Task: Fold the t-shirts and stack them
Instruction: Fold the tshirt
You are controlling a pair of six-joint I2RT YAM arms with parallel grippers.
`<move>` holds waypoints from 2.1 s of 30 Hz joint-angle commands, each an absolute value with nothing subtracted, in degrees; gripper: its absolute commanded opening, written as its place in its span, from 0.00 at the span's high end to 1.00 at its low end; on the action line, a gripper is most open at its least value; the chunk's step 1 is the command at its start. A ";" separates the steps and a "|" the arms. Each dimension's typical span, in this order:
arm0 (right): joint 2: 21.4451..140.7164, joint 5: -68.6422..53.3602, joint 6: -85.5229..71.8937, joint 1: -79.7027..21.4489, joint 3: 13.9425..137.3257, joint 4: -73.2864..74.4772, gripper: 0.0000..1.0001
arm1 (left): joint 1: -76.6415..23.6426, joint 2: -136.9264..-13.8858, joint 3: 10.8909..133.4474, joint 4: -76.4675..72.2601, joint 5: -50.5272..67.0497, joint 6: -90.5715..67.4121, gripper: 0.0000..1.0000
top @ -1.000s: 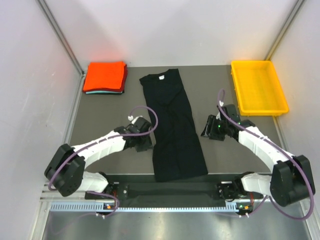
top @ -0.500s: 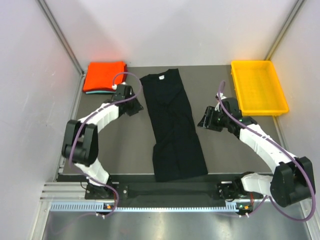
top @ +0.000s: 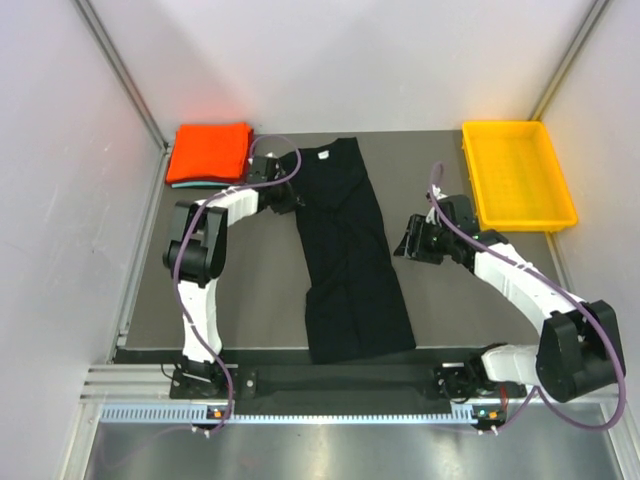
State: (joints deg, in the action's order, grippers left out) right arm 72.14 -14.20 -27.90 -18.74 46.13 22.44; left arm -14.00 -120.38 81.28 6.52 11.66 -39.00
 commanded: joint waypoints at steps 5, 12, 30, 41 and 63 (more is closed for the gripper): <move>75.32 -12.31 -25.75 -19.51 51.94 22.41 0.48 | -13.10 -127.78 92.00 4.39 9.67 -37.18 0.98; 77.08 -10.29 -26.01 -19.51 54.58 22.50 0.48 | -12.39 -136.22 104.58 9.40 10.37 -36.30 0.97; 73.84 -8.70 -28.83 -19.78 46.15 25.75 0.50 | -13.00 -111.84 92.57 21.61 9.59 -32.35 0.65; 65.40 -8.79 -34.27 -20.74 37.37 24.79 0.53 | -38.63 -87.12 59.44 21.09 7.22 -40.67 0.72; 62.75 -5.27 -39.90 -29.35 32.35 21.62 0.55 | -56.16 -87.45 46.41 9.84 0.44 -54.23 0.71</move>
